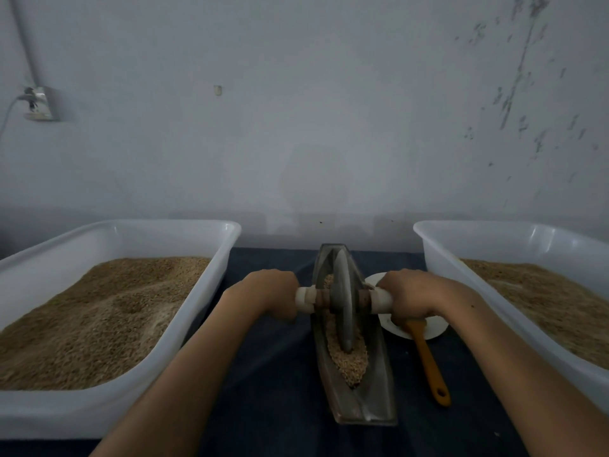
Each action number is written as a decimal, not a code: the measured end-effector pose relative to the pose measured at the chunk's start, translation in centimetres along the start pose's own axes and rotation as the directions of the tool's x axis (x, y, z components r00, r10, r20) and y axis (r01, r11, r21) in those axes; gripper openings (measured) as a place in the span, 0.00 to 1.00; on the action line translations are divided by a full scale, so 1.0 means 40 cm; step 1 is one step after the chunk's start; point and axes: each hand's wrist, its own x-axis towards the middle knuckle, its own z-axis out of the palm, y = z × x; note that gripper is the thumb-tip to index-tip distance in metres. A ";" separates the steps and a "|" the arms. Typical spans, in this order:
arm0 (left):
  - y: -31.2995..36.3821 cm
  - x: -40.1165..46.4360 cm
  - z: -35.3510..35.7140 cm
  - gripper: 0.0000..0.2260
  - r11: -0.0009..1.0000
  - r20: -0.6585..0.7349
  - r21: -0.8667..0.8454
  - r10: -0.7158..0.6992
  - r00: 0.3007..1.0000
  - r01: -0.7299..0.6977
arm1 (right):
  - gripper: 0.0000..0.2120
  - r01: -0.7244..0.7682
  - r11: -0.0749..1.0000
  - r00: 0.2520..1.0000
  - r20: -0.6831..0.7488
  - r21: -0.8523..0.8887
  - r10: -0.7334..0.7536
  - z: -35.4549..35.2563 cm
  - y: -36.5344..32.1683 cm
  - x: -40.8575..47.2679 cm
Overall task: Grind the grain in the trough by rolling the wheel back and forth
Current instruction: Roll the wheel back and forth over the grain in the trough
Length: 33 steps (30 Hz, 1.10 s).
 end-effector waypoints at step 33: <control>-0.007 0.008 0.009 0.13 0.999 0.015 -0.044 -0.004 1.000 0.005 | 0.15 0.032 0.999 0.996 -0.088 -0.023 -0.034 0.011 0.004 0.008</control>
